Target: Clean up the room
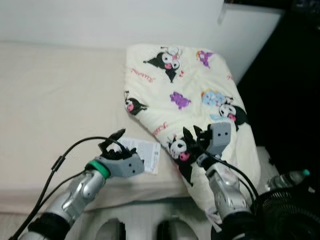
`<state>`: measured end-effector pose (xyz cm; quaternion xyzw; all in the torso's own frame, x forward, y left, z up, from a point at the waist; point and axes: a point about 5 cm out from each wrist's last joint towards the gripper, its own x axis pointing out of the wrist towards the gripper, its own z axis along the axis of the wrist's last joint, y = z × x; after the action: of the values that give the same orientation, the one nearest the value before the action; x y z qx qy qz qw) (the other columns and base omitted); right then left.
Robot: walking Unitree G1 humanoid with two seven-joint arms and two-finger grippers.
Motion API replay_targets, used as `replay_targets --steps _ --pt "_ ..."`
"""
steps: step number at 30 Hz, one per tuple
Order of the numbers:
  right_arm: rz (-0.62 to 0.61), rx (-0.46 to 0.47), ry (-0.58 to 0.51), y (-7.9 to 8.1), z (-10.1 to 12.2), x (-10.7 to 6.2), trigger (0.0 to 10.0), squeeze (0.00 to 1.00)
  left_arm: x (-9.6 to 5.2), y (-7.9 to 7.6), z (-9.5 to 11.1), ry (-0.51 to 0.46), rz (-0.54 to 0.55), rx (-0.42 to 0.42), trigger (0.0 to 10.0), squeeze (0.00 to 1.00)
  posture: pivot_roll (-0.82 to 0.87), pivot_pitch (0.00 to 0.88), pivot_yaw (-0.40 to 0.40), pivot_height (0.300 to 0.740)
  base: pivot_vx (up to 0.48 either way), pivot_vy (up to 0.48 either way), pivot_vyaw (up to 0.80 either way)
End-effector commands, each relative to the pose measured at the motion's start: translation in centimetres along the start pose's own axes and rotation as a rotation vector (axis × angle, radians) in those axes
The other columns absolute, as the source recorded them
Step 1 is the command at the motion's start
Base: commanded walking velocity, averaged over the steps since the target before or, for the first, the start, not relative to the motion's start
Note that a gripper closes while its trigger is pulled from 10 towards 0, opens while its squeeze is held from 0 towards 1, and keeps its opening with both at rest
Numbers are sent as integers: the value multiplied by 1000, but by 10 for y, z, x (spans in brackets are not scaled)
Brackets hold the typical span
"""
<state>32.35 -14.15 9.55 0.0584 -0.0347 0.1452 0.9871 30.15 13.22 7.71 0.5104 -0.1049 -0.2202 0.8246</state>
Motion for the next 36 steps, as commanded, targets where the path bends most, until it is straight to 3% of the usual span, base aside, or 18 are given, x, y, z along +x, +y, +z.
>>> replay_targets --steps 1,8,11,19,23,24,26,27,28,32,33,34,36 --pt "-21 6 22 -3 -7 -5 10000 0 -1 -10 -2 16 -48 36 10000 0 -44 94 -16 618 0 0 0" --pt "-26 9 20 -2 -6 -4 10000 0 1 -16 -12 64 -141 133 10000 0 -46 104 -7 598 0 0 0" --pt "-33 14 18 -3 -6 -5 10000 0 -1 -16 -29 135 -216 228 10000 0 -43 109 -4 583 0 0 0" --pt "-31 21 6 -1 -5 -5 10000 0 -11 -6 -61 275 -254 326 10000 0 -48 130 10 579 0 0 0" --pt "-29 23 2 0 -4 -5 10000 0 -14 -4 -66 290 -254 340 10000 0 -49 134 10 579 0 0 0" --pt "-27 25 -1 0 -4 -5 10000 0 -15 -5 -68 299 -253 354 10000 176 -49 142 9 579 0 0 0" --pt "-27 25 -1 0 -4 -5 10000 0 -15 -5 -68 299 -253 354 10000 176 -49 142 9 579 0 0 0" --pt "-24 26 -2 1 -4 -6 10000 0 -15 -9 -68 302 -262 367 10000 478 -52 151 6 579 0 0 0" --pt "-21 27 -1 2 -4 -6 10000 0 -14 -15 -67 306 -274 370 10000 1000 -57 157 4 579 0 0 0" --pt "-17 27 1 3 -4 -7 10000 0 -7 -25 -59 322 -251 344 10000 1000 -65 166 1 579 0 0 0" --pt "-15 26 2 3 -4 -8 10000 0 -1 -26 -55 345 -187 297 10000 796 -75 170 -1 579 0 0 0" --pt "-15 25 3 2 -4 -8 10000 0 6 -23 -50 361 -105 254 10000 0 -81 172 -3 579 0 0 0" --pt "-15 25 3 2 -4 -8 10000 0 6 -23 -50 361 -105 254 10000 0 -81 172 -3 579 0 0 0"
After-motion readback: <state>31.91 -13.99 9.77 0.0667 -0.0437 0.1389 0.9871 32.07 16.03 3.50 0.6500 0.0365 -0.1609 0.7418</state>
